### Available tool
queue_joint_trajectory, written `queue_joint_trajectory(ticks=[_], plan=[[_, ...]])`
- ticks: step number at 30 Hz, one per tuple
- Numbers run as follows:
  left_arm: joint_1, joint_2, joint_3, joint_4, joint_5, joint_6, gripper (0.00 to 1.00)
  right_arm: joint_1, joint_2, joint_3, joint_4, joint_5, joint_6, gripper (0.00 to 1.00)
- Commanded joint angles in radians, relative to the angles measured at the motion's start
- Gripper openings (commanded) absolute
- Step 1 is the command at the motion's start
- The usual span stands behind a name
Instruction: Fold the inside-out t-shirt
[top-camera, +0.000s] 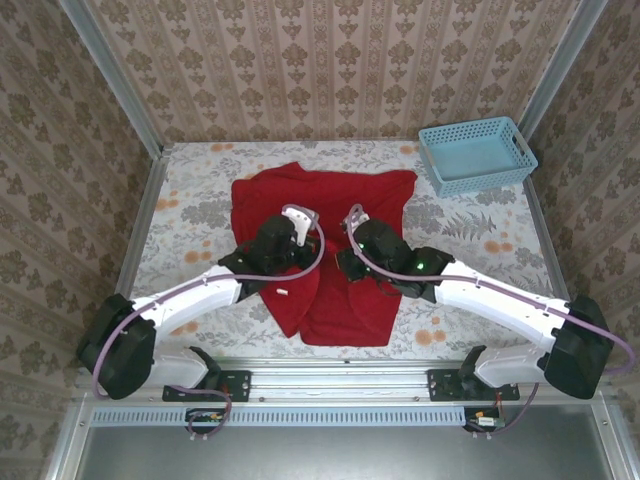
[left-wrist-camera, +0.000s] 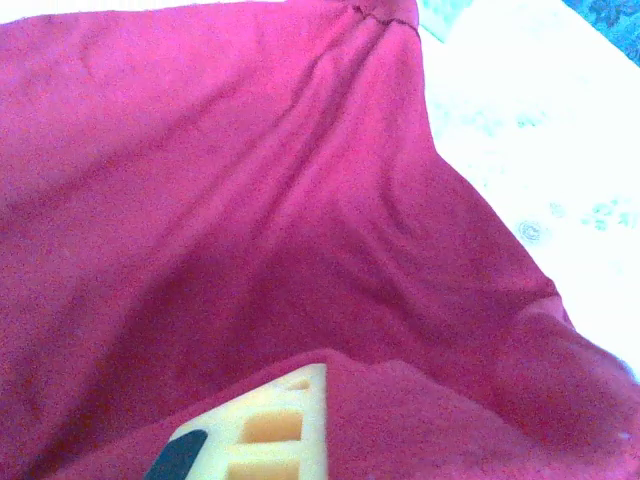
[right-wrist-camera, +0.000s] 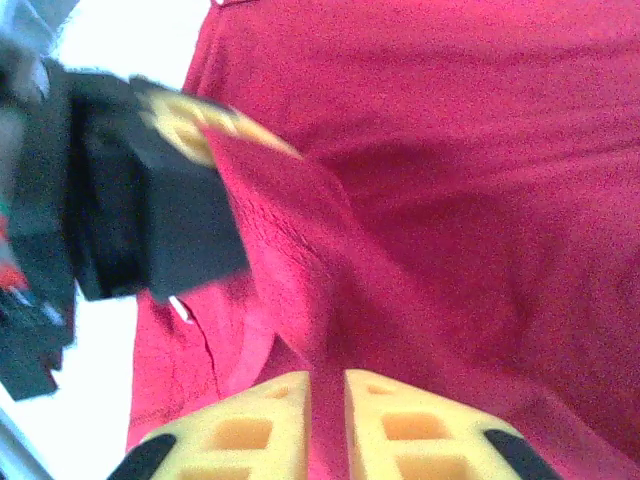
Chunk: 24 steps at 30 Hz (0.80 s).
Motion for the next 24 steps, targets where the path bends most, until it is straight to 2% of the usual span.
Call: queue_joint_trajectory(ticks=[1,4,10,18,24], plan=[[0.048,-0.035,0.069,-0.003,0.066,-0.035,0.00,0.026,-0.063,-0.094,0.070,0.085,0.005,0.36],[0.066,-0.048,0.117,-0.050,0.119,-0.022,0.00,0.127,-0.113,-0.208,0.212,0.136,-0.056,0.48],[0.078,-0.073,0.193,-0.151,0.140,0.000,0.00,0.231,-0.002,-0.318,0.445,0.117,-0.150,0.50],[0.082,-0.096,0.227,-0.214,0.163,0.022,0.00,0.264,0.207,-0.353,0.696,0.067,-0.323,0.53],[0.087,-0.111,0.235,-0.249,0.176,0.042,0.00,0.245,0.334,-0.288,0.701,-0.006,-0.453,0.55]])
